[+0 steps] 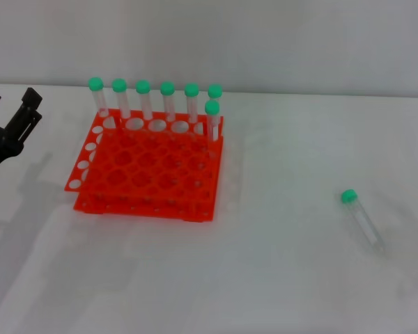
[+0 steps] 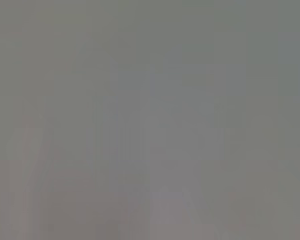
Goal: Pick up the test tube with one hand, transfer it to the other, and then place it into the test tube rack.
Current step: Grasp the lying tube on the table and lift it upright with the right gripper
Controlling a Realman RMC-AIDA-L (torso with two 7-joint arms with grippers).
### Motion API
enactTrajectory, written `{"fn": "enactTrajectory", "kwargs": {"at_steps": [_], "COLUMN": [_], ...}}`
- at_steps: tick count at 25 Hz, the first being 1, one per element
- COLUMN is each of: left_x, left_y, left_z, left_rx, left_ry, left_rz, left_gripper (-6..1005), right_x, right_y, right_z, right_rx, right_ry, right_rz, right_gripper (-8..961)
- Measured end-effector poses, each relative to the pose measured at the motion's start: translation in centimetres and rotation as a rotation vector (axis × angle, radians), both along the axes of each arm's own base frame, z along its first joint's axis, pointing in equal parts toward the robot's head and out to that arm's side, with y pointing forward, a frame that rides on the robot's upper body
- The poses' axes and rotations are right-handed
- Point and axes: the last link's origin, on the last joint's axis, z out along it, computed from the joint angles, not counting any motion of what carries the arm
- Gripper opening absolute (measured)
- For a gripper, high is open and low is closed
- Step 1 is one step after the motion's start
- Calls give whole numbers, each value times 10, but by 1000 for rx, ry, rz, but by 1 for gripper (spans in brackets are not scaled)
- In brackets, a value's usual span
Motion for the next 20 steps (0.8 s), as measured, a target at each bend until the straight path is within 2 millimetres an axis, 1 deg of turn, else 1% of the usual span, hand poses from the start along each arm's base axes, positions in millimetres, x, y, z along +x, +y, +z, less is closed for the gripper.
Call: {"fn": "enactTrajectory", "kwargs": {"at_steps": [5,13,15,17,20], "left_x": [-1,-3,-3,-4,-4], "left_y": [0,-2,-3,-3,-3], "left_z": [-2,-5,-5,-5,-5], "left_rx": [-10,-21,-22,-22,-22], "left_ry": [10,6,6,5,5], "left_rz": [7,16,18,20,20], "left_gripper": [858,856,855,855,854], "right_x": [-5,-9,-10,-11,-18], "right_y": [3,0,5,15,33], "right_z": [1,9,17,28,46], "right_rx": [-42,-142,-188,-254,-408], "right_ry": [-54,-83,-86,-88,-76], "right_rz": [50,107,112,96,51], "right_gripper": [726,725,725,725,724]}}
